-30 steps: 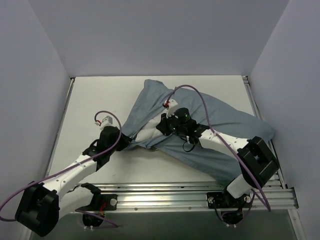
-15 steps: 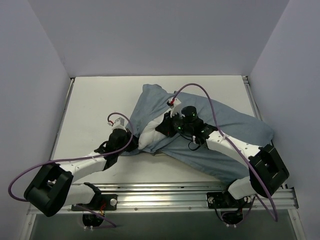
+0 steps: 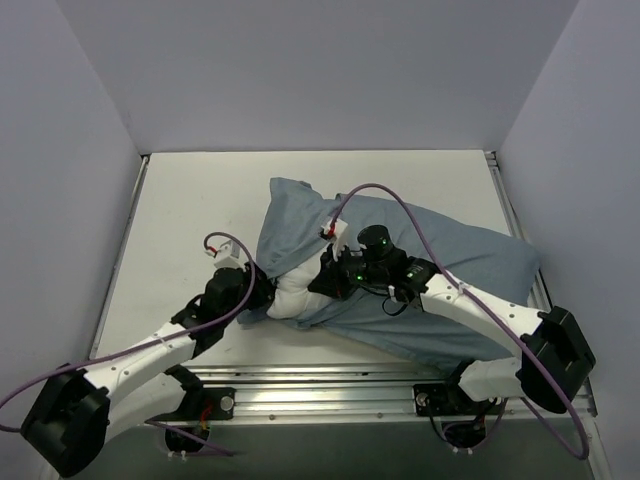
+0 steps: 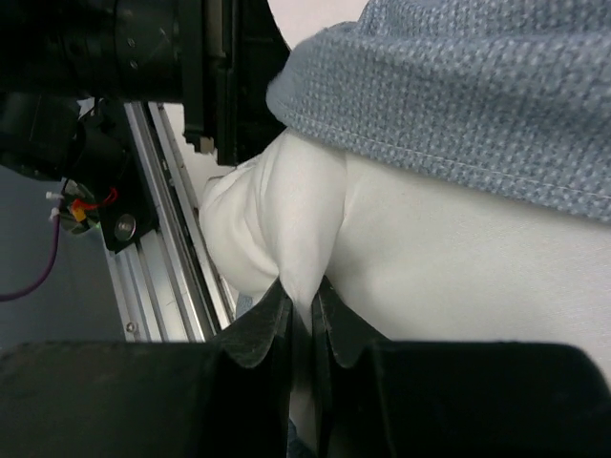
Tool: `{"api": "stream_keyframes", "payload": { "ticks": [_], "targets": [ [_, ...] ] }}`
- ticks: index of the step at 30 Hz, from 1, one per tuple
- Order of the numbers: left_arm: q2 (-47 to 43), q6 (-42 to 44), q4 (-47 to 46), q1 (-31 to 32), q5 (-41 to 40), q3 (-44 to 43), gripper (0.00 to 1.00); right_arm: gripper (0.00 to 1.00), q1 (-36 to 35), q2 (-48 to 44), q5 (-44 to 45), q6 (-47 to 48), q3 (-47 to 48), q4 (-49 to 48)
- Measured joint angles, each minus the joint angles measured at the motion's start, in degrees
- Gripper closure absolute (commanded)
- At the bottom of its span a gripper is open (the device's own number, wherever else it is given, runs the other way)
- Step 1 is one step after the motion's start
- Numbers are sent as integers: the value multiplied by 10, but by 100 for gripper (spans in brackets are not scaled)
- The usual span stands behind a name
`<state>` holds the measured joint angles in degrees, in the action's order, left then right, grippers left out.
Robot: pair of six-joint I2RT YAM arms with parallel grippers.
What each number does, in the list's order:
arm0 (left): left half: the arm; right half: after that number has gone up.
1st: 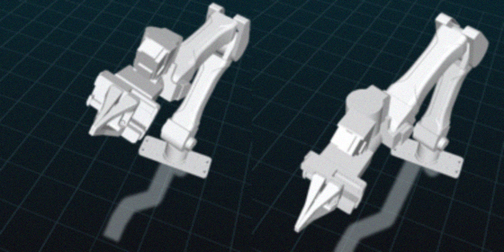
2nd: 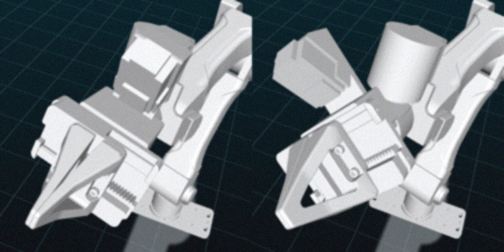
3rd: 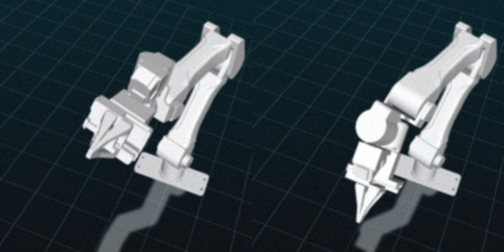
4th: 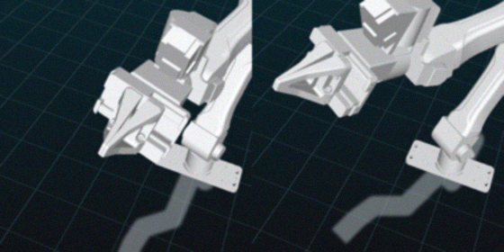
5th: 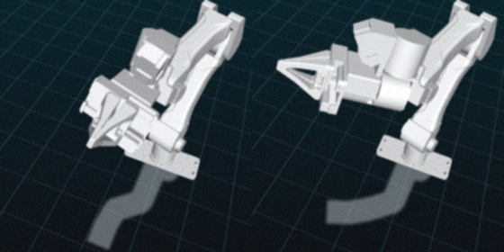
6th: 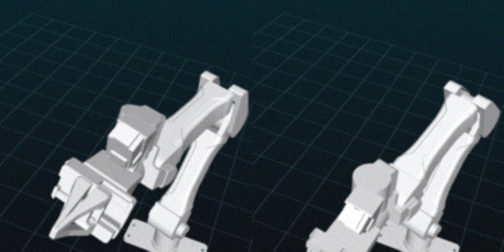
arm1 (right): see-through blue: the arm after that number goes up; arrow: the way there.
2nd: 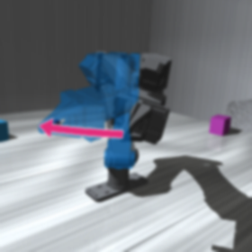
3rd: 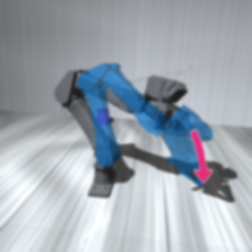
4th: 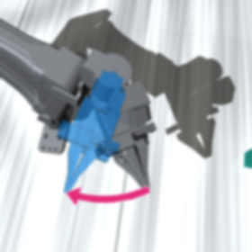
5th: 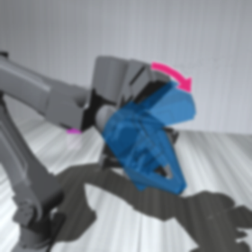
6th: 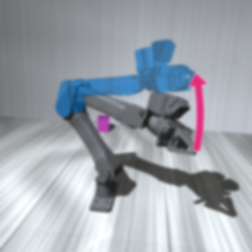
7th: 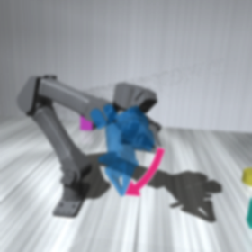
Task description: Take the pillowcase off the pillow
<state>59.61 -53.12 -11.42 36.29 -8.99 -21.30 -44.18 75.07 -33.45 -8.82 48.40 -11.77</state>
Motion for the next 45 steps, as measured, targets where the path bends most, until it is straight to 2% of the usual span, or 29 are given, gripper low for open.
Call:
{"api": "stream_keyframes", "payload": {
  "ticks": [4,6,9,12,13,15,16,17,21,25,32,40,43,45],
  "targets": [
    [-110,35,116,5,-2,-1,23,100,-21,-26,-3,5,-33,5],
    [-162,52,176,6,-3,-6,15,100,-30,-28,-7,5,-41,9],
    [-214,76,250,8,-2,-35,11,99,-41,-28,-11,4,-45,24],
    [-228,105,290,8,3,-85,9,91,-53,-28,-18,6,-45,44],
    [-224,118,298,8,9,-107,9,83,-56,-28,-19,6,-45,52],
    [-210,136,302,8,21,-137,9,74,-59,-31,-20,7,-45,67],
    [-199,148,302,8,30,-153,9,65,-61,-35,-20,7,-45,73],
    [-185,157,303,8,39,-167,8,62,-61,-39,-19,5,-43,81],
    [-118,194,302,14,78,-214,9,41,-62,-74,8,-4,-29,110],
    [-80,219,302,31,97,-233,9,30,-63,-124,91,-24,-14,134],
    [-48,256,302,61,97,-264,9,28,-63,-173,240,-52,-6,142],
    [21,298,294,64,42,-295,13,28,-63,-138,291,-63,-4,117],
    [51,309,285,64,19,-300,20,28,-64,-129,305,-62,1,105],
    [71,311,279,64,5,-303,43,28,-64,-122,310,-61,6,98]
  ]
}}
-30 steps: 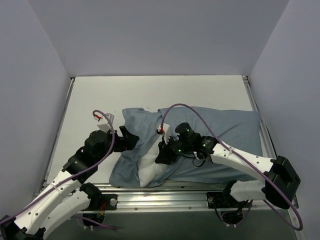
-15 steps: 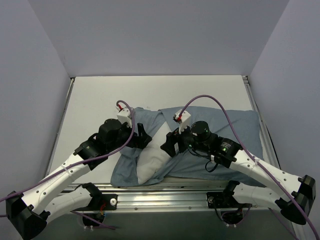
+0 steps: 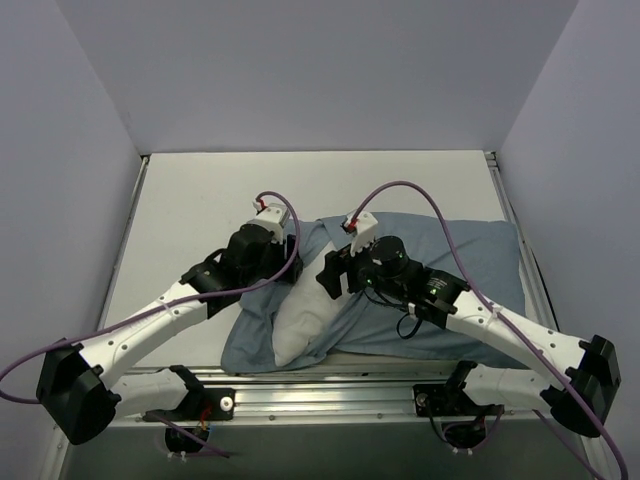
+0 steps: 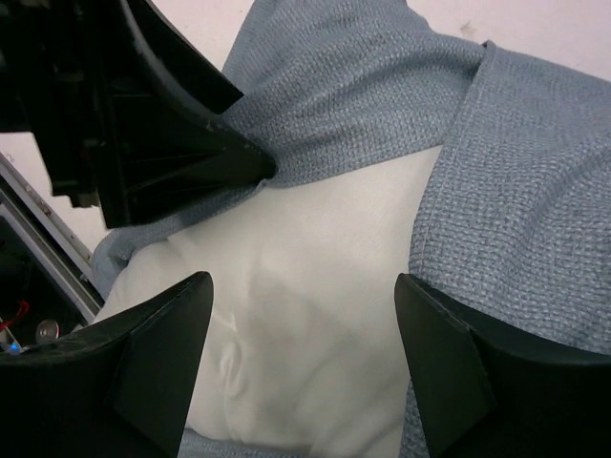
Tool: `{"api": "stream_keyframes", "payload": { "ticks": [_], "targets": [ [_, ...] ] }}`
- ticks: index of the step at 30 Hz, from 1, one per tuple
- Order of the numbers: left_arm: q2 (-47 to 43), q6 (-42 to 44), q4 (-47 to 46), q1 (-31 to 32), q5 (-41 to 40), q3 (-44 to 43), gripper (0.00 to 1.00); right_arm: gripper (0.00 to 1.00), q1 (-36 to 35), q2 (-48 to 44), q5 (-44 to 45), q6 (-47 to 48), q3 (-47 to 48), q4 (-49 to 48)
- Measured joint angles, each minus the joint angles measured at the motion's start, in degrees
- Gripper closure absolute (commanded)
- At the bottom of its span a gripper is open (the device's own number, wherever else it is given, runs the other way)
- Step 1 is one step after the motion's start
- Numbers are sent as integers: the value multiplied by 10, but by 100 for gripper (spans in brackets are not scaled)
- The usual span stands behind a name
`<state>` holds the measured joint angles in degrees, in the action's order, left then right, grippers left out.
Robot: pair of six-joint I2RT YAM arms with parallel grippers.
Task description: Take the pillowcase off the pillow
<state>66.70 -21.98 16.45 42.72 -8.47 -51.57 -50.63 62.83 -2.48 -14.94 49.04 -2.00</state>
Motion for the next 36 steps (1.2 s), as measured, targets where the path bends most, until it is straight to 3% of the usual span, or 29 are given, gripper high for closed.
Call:
{"api": "stream_keyframes", "payload": {
  "ticks": [2,3,4,12,20,23,24,26,27,29,36],
  "targets": [
    [14,2,-8,0,-16,0,72,27,0,9,3,1,6,-8],
    [18,1,-12,0,-23,0,94,27,0,14,4,2,9,-11],
    [20,-1,-15,0,-32,0,97,26,-1,19,6,2,12,-14],
    [-1,-15,-32,-6,-66,9,98,10,-30,83,29,21,56,-29],
    [-11,-33,-35,-20,-65,23,98,7,-85,221,130,57,99,-48],
    [-11,-36,-33,-38,-68,30,98,19,-93,253,166,63,92,-70],
    [-11,-39,-33,-45,-68,32,98,34,-95,258,180,62,87,-81],
    [-12,-45,-32,-57,-67,35,98,51,-97,261,206,59,75,-96],
    [-14,-49,-32,-64,-66,37,98,74,-97,261,218,56,70,-100],
    [-19,-59,-32,-81,-65,43,98,98,-98,259,238,49,57,-112],
    [-23,-91,-27,-115,-65,52,98,100,-98,173,238,19,-1,-114]
  ]
}}
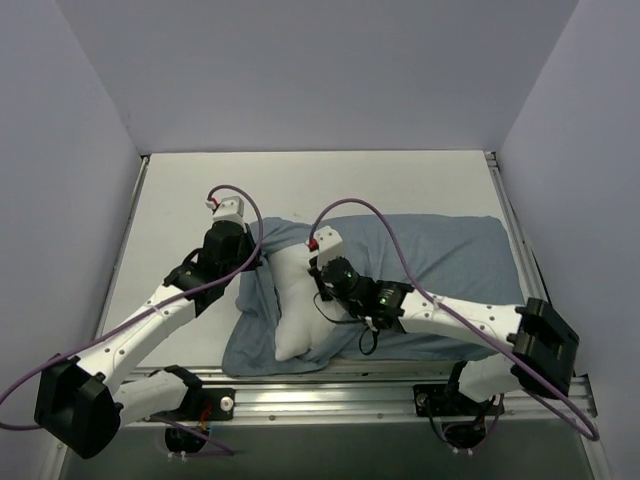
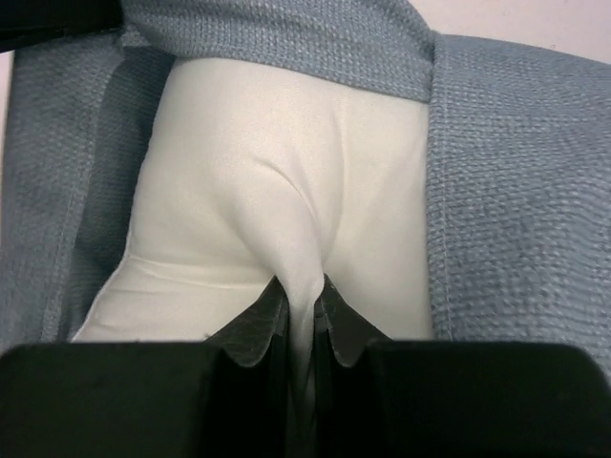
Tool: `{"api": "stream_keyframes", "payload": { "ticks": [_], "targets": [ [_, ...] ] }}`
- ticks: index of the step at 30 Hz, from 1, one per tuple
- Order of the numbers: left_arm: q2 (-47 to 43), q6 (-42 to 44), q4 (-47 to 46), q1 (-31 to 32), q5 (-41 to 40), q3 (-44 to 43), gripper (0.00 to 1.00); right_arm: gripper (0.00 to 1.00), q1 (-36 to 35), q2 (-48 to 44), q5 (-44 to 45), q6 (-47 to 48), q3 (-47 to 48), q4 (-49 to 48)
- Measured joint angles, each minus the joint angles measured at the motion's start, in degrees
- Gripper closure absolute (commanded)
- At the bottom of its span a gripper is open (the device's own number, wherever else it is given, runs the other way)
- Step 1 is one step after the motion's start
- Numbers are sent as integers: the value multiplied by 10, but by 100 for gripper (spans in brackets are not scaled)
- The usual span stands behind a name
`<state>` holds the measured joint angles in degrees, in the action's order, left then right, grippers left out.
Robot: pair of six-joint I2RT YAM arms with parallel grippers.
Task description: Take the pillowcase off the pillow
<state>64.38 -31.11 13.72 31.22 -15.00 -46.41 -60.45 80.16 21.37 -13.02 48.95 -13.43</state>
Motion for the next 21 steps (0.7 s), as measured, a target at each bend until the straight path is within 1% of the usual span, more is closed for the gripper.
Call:
{"api": "stream_keyframes", "payload": {
  "ticks": [7,12,16,21],
  "targets": [
    [9,-42,5,-14,1,0,98,100,10,-197,-63,-15,-54,74],
    [61,-62,-20,-28,20,0,98,100,23,-306,-129,-12,-80,99],
    [136,-70,-44,-39,47,0,98,100,27,-350,-184,-4,-92,111],
    [187,-95,-108,-40,101,19,97,100,28,-354,-216,1,-95,110]
  ]
}}
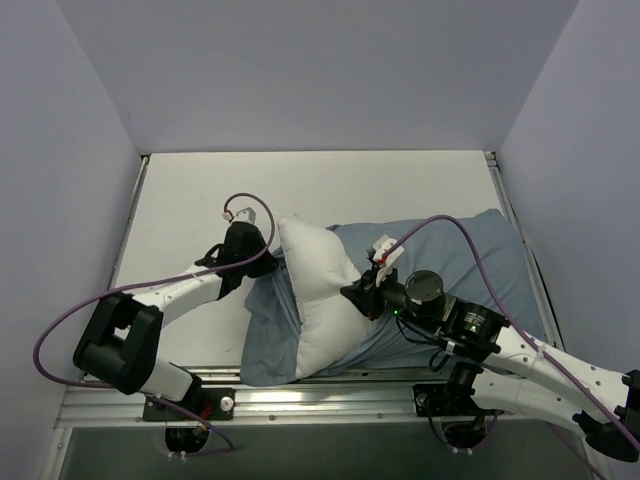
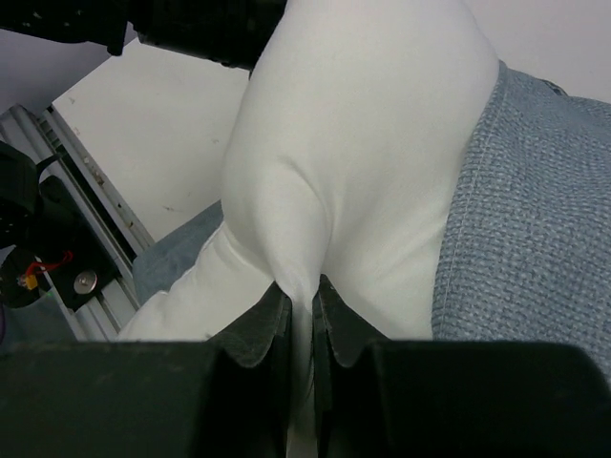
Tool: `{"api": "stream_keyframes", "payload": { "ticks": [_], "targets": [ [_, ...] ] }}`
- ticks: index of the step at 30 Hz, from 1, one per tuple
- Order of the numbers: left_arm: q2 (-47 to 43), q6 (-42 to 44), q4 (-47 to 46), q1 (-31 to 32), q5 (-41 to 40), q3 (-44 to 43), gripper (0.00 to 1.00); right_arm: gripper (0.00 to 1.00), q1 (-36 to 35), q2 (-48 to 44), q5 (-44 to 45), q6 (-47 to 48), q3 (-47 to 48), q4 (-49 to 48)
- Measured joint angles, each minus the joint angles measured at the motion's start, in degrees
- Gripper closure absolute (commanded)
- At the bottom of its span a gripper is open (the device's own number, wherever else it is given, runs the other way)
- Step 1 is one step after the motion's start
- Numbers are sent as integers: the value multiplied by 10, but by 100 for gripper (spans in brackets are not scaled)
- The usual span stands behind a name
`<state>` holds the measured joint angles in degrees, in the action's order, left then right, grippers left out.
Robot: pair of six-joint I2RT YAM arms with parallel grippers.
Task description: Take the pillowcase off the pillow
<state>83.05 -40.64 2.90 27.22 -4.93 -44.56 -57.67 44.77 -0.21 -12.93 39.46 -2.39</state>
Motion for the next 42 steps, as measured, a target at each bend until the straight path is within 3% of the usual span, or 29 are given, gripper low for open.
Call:
{"api": "stream_keyframes", "payload": {
  "ticks": [3,5,7,8,10,11,13,14,18,24,29,34,38,42],
  "targets": [
    [16,-25,-58,0,38,28,89,100,1,1,-5,6,0,-6],
    [23,-43,-95,0,69,48,68,98,3,10,-6,6,1,-14],
    [19,-59,-118,-1,88,62,49,89,3,38,-7,6,12,-13],
    [10,-65,-125,-2,95,66,29,77,3,58,-6,5,22,-12],
    [-27,-71,-112,-5,96,72,16,48,3,91,-3,0,38,-9],
    [-57,-73,-94,-8,90,72,6,27,3,99,5,-6,44,-7],
    [-129,-71,-47,-15,71,68,0,18,3,95,27,-12,54,4],
    [-174,-71,-11,-19,54,61,5,14,5,91,49,-17,65,12],
    [-289,-70,102,-25,5,22,6,11,23,69,120,-43,106,57],
    [-347,-52,202,-25,35,-1,6,9,69,42,235,-111,134,160],
    [-295,-23,204,13,101,-14,6,9,109,26,274,-177,118,228],
    [-171,70,184,77,78,-107,6,9,116,30,275,-229,68,247],
    [-103,129,109,97,33,-132,2,11,134,57,250,-217,26,194],
    [-62,123,46,100,45,-102,11,15,176,123,202,-169,25,104]
  ]
}}
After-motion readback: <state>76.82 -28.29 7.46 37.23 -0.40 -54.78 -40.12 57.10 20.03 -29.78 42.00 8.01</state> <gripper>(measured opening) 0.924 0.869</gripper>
